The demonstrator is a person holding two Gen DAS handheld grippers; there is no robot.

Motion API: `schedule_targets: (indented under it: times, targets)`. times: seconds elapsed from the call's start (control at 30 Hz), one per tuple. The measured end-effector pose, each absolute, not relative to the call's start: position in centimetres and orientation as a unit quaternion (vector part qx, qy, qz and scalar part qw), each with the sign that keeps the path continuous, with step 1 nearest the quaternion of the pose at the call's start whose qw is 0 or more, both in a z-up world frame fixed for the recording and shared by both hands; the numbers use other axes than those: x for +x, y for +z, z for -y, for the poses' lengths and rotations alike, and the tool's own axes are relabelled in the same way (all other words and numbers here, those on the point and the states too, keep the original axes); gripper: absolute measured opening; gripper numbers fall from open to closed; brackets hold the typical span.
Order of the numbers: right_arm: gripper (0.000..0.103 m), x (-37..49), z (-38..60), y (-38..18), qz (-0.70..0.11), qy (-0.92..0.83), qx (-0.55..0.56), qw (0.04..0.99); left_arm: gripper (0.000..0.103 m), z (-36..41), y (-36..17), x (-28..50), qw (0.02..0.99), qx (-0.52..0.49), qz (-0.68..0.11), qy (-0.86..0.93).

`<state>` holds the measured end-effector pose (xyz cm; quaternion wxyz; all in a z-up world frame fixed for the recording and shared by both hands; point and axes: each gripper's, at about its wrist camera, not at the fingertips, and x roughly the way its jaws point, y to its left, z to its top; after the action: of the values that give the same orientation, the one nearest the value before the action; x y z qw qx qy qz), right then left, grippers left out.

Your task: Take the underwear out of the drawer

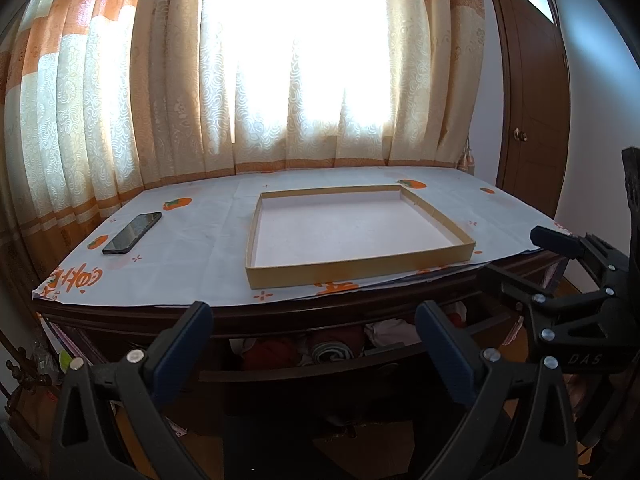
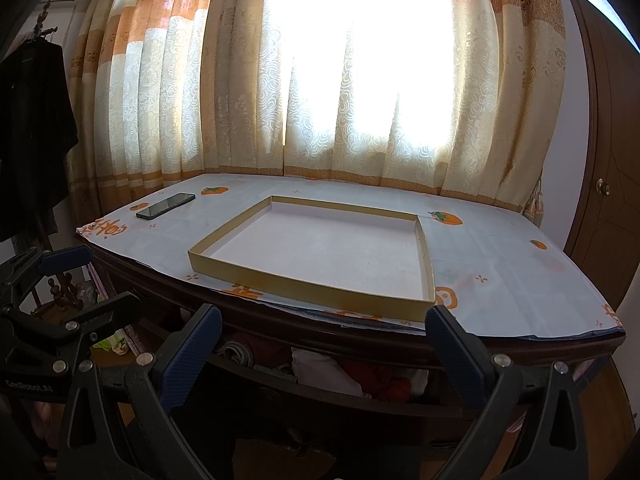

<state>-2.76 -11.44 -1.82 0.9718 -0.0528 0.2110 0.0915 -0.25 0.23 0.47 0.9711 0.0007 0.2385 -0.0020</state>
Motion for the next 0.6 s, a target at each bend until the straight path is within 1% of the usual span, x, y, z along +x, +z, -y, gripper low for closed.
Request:
schedule_targets:
  times: [0.33,0.6]
  targets:
    - [0.102,-2.3,11.9,-2.8,-0.204,0.082,-0.057,0.974,0.103,0.0,-0.2,0.0,0.972,0.006,-0.236,-0.008]
    - [0.102,-0.9,12.7,-4.6,-0.197,0.083,-0.056,0.975,0.103,-0.1,-2.2,1.2,0.972,0.005,-0.234,-0.005]
